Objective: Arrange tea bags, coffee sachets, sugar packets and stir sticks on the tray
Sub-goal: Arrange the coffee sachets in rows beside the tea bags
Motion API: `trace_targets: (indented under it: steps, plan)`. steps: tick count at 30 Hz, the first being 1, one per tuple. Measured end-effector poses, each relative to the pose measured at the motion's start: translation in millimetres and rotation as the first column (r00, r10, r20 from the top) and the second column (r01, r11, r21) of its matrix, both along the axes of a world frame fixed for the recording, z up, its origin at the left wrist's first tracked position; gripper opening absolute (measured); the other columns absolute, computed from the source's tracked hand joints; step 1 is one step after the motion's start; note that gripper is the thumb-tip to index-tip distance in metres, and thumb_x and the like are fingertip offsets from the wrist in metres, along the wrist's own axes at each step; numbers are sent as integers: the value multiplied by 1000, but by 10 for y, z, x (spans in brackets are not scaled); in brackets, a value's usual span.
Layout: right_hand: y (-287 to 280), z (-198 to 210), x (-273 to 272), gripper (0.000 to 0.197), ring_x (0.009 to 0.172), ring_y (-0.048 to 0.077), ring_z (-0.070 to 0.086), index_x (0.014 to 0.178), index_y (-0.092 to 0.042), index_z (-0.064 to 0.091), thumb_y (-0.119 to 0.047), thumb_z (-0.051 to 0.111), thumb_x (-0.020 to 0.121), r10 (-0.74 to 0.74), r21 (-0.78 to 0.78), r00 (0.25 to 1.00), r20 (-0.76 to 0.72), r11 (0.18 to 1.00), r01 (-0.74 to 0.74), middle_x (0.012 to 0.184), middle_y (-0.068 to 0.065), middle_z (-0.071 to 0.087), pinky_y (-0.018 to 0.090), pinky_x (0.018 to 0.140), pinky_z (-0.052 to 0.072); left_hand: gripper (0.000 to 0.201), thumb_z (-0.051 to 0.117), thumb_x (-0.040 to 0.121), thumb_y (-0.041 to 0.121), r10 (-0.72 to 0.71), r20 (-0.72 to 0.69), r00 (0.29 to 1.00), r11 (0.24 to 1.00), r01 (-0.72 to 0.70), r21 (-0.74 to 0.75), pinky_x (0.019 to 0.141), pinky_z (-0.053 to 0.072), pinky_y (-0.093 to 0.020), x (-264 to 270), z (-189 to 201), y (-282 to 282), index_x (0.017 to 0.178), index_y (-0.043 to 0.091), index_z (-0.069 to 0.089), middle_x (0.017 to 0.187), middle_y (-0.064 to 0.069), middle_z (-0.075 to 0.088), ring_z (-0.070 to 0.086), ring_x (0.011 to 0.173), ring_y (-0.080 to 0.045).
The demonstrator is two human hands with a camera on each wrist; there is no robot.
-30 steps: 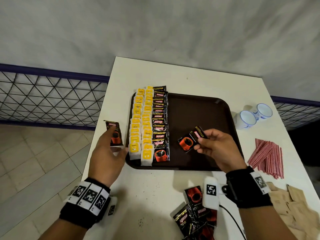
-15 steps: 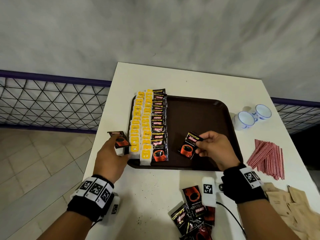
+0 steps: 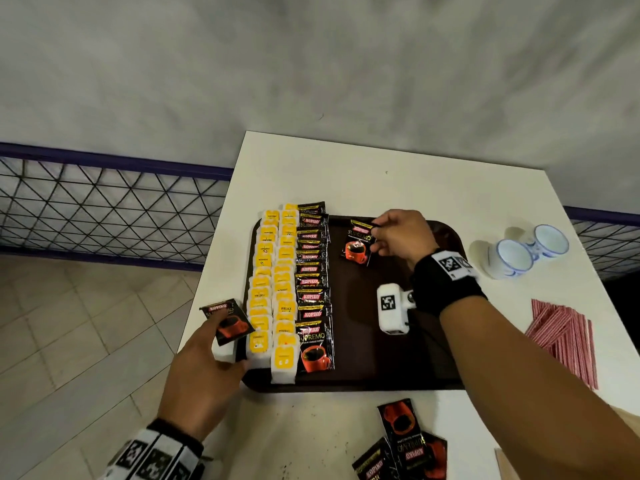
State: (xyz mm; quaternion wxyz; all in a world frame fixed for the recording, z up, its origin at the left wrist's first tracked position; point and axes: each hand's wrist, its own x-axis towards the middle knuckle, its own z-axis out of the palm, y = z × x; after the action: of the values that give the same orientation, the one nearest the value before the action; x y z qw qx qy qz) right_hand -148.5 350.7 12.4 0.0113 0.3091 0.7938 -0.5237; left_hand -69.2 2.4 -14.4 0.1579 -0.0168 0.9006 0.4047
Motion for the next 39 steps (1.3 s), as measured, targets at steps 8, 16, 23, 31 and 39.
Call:
trace_targets:
  steps: [8,16,23,31,39]
  plan:
    - [-16,-84,-467,12,57,20,71,90,-11,66,0,64,89,70,128,996,62,989,-77,76,12,71,26,49,53,77,89,72,16,31,44,999,999,-30,-26,79,47,-33,2,33,-105,139,30,54,124,-5,69,65,81,-11]
    - [-32,-154,-563,12,56,18,72,91,-11,65,1,63,89,47,122,996,80,991,-56,74,12,71,29,53,57,83,88,74,17,58,91,994,996,-52,-68,92,50,-43,-19,59,-84,145,30,48,135,-8,64,65,83,-13]
    - [-65,-151,-601,14,58,20,72,87,-14,64,0,63,89,30,149,995,94,988,-44,74,9,70,29,53,59,88,86,76,8,49,131,990,999,-46,-20,84,54,-35,-47,45,-95,148,33,42,142,-4,60,62,77,-4]
    - [-50,-113,-599,14,62,23,72,90,-15,67,-3,61,88,79,255,991,108,961,-104,71,11,71,29,53,59,85,83,78,4,38,125,991,999,-40,10,80,52,-29,-56,-12,-127,147,34,44,140,-1,61,62,80,1]
    - [9,-80,-611,16,56,19,65,89,-11,68,3,61,86,55,157,993,106,985,-71,72,10,67,28,53,54,86,83,78,4,45,123,991,998,-50,37,75,48,-20,-49,-34,-119,147,35,44,138,-1,62,61,80,4]
